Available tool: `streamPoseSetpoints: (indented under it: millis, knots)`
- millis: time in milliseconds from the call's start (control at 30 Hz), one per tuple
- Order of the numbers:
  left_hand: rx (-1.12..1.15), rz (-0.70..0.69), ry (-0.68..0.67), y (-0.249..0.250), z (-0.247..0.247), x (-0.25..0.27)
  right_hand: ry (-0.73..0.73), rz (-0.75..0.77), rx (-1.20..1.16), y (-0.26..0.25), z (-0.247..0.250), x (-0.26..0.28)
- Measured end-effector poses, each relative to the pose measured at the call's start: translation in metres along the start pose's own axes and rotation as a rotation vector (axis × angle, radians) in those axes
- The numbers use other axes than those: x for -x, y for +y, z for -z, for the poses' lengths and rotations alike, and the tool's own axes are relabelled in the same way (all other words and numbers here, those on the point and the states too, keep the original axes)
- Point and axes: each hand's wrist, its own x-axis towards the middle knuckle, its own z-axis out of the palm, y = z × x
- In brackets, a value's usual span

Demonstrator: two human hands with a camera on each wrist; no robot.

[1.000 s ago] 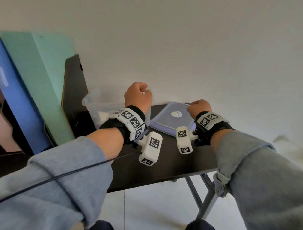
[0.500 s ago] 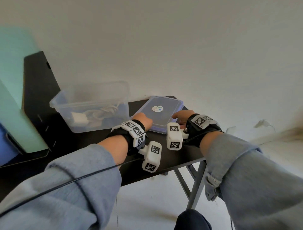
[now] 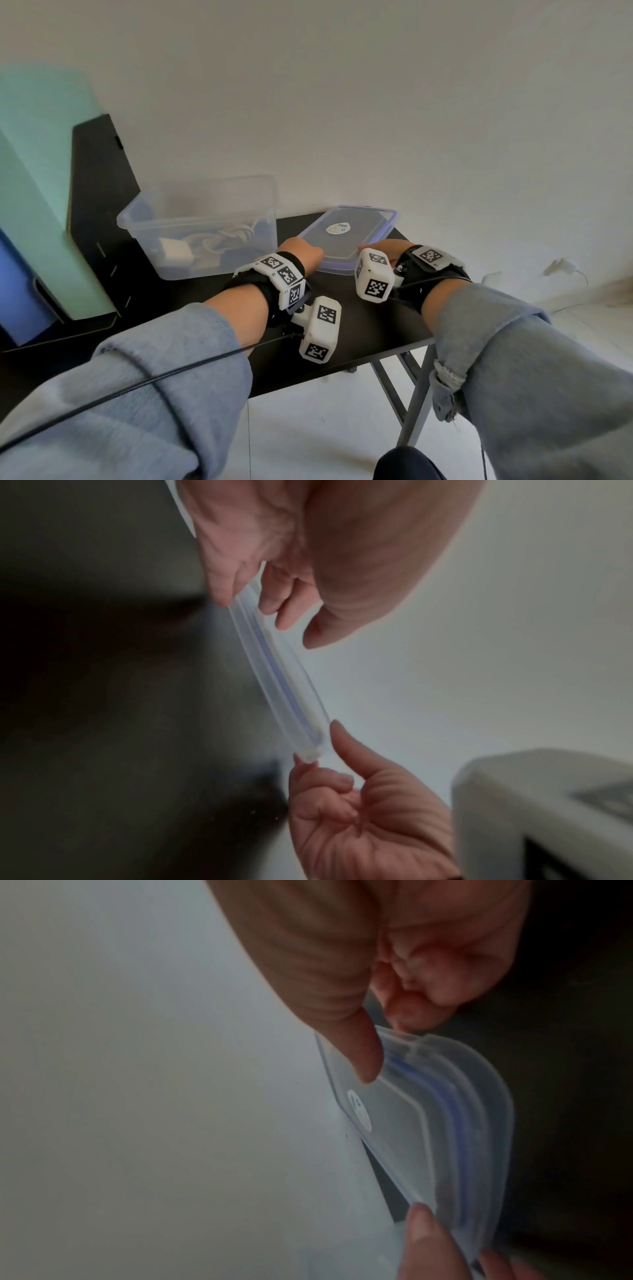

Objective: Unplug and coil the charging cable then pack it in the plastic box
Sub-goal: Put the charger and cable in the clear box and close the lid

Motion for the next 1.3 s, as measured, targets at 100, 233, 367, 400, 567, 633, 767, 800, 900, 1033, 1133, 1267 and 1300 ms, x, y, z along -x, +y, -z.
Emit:
streamPoseSetpoints:
  millis: [100,233,367,400,567,633,767,800,900,1033,1133,1267,1300]
  knots:
    - [0.07,-0.017,0.027,0.002,0.006,0.008,0.099,0.097,0.049,-0.007,-0.004,0.02]
    - [0.545,0.056,-0.018,0.007,0.003,0.021,0.14,0.188,-0.163,-0.026,-0.005,0.054]
    - [1.089,0.172,-0.168,0.019,0.012,0.029,0.074,0.209,-0.152,-0.039,-0.006,0.071]
    - [1.172,0.173,-0.25,0.021,0.018,0.032,0.048,0.204,-0.176,-0.04,-0.008,0.078]
    - [1.539,0.114,-0.499,0.02,0.054,0.055,-0.032,0.16,-0.373,-0.055,-0.027,0.093]
    - [1.45,0.05,-0.318,0.012,0.063,0.049,-0.063,0.172,-0.382,-0.06,-0.035,0.102]
    - [1.468,0.02,-0.403,-0.021,0.076,0.042,-0.047,0.233,-0.328,-0.069,-0.055,0.113]
    - [1.51,0.04,-0.444,-0.029,0.078,0.04,-0.038,0.25,-0.308,-0.071,-0.06,0.114]
    - [1.594,0.063,-0.504,-0.04,0.081,0.038,-0.003,0.31,-0.244,-0.076,-0.068,0.121]
    - [1.645,0.003,-0.469,-0.038,0.09,0.043,0.037,0.387,-0.215,-0.08,-0.071,0.13]
    - [1.694,-0.014,-0.465,-0.037,0.094,0.047,0.061,0.45,-0.196,-0.084,-0.072,0.133]
    - [1.658,-0.077,-0.408,-0.034,0.105,0.051,0.034,0.506,-0.211,-0.087,-0.072,0.137]
    - [1.641,-0.08,-0.375,-0.035,0.11,0.052,0.023,0.506,-0.248,-0.088,-0.072,0.137]
